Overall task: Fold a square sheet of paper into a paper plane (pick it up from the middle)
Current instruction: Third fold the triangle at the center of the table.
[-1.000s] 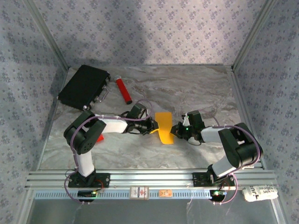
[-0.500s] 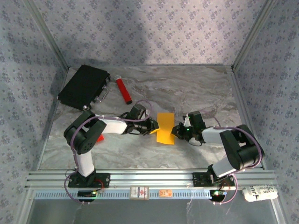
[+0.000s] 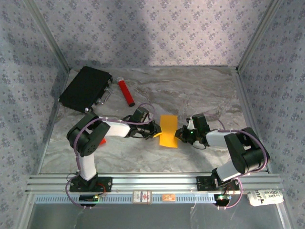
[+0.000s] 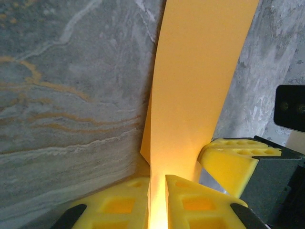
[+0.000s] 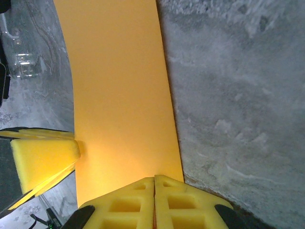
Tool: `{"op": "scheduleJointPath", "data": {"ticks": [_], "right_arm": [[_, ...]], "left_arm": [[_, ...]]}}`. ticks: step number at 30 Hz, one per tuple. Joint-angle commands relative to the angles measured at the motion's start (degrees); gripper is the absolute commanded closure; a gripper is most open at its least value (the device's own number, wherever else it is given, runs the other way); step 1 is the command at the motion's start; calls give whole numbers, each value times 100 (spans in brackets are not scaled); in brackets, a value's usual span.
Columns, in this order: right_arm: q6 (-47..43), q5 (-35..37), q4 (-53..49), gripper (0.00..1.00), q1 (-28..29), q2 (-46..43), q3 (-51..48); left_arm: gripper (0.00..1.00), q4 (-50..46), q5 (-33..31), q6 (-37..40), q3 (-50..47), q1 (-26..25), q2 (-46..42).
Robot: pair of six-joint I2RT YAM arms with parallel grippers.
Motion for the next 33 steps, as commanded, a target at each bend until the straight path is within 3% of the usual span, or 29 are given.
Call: {"op": "scheduleJointPath", "data": {"ticks": [1,6,10,17,21,27,33], "right_arm": [[62,47,-219,91,-32,-32,-98],[67,5,-82,88,-30,-94,-139],[3,-34,75,74,11,-486,-181],[-1030,817,-1253,54,365,-1782,234],[-1845,1918,-1683,46,1089,-2223,453],[-3274,3170,-1122,33,2536,-2119,451],[-4534,4278,-767,37,3933,-1418,749]], "left_arm": [[87,124,162,-25,-8,21,20],[98,150,78,-64,-88,22,-73],[100,124,-58,-62,-215,54,-291],[100,203,-108,-117,-746,270,-824],[100,185,-82,-74,-1027,410,-1137],[100,262,37,-82,-1252,537,-1315],[100,278,-3,-100,-1299,554,-1416]]}}
